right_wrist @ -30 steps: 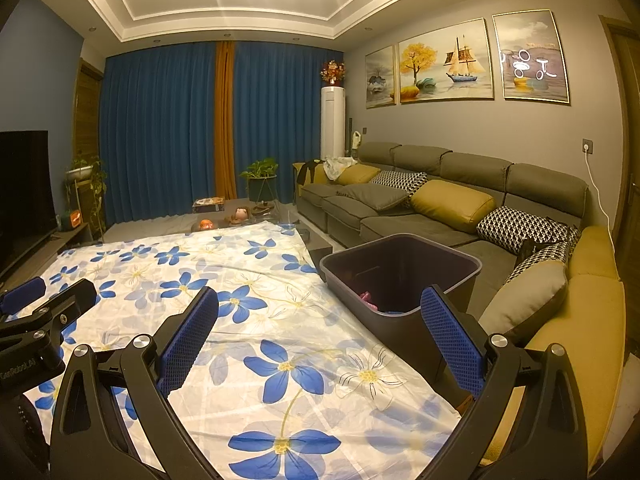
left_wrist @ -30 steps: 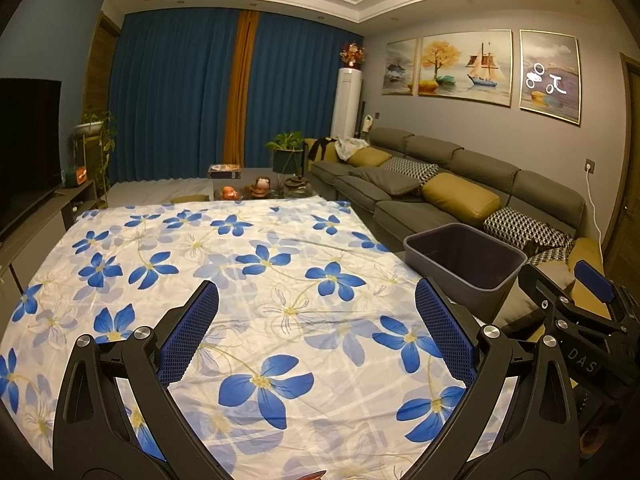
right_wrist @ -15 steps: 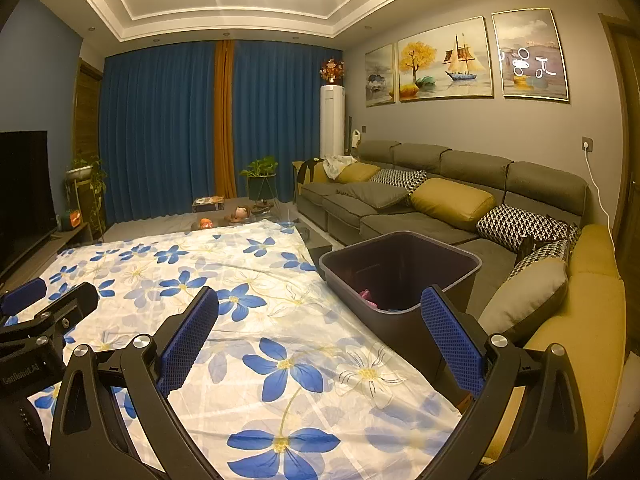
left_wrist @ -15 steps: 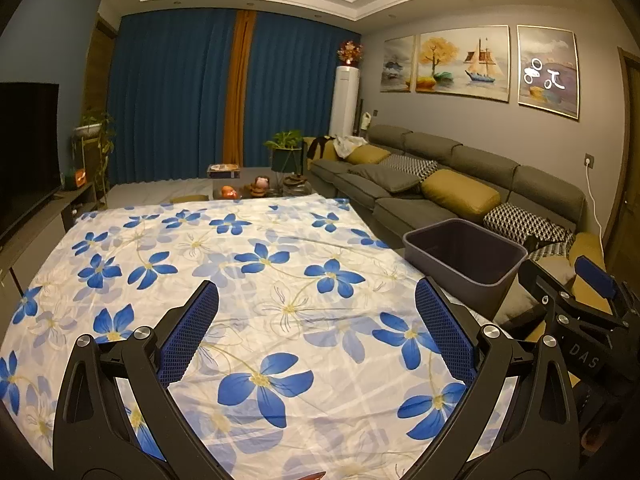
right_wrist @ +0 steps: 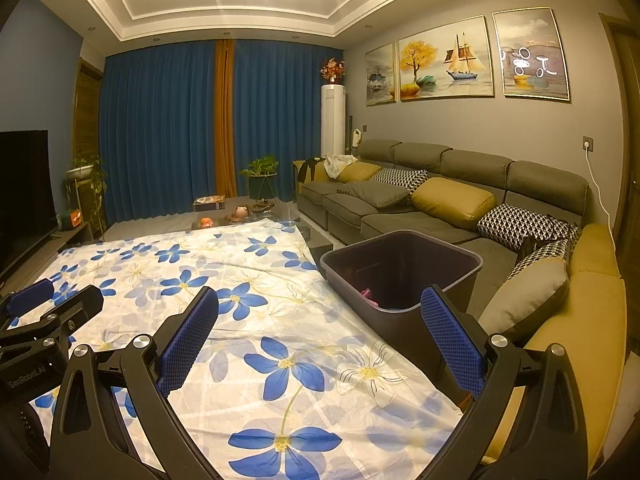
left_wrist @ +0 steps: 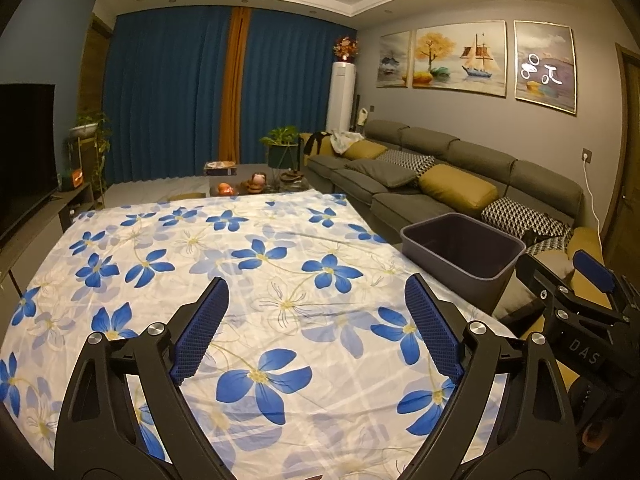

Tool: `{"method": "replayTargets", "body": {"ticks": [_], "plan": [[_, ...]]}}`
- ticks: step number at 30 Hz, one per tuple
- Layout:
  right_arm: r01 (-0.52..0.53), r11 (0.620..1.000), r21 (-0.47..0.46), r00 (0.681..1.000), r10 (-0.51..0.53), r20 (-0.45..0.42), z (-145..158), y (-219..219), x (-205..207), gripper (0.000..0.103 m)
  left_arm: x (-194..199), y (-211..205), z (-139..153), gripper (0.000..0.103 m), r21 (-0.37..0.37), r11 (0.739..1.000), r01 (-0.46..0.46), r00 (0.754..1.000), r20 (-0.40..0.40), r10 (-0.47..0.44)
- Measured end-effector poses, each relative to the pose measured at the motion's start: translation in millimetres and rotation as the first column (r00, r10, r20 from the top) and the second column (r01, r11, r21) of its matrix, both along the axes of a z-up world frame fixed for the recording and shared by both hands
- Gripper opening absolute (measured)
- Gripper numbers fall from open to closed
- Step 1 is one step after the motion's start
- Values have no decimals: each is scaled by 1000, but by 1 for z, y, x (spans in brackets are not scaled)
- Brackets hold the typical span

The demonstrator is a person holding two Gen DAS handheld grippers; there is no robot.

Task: Collect trash

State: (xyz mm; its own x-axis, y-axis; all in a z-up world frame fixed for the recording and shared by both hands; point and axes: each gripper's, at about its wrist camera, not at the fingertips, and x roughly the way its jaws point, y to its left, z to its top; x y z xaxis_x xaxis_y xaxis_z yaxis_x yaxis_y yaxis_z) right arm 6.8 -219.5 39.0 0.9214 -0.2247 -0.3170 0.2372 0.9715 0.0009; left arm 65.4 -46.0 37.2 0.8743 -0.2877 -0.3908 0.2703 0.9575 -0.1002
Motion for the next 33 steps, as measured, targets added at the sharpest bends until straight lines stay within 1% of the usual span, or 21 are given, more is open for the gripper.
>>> {"method": "replayTargets", "body": {"ticks": [24, 29, 33], "plan": [[-4, 1000, 3, 1000, 4, 7, 4, 3, 2, 97, -1, 2, 6, 88, 5, 1000, -5, 1000, 8, 5], [-7, 1000, 10, 1000, 7, 5, 6, 4, 4, 97, -2, 2, 10, 89, 25, 999, -36, 999, 28, 36], [-15, 1000, 19, 1000, 14, 7, 7, 4, 6, 97, 0, 10, 12, 89, 14, 997, -76, 997, 33, 76]]}}
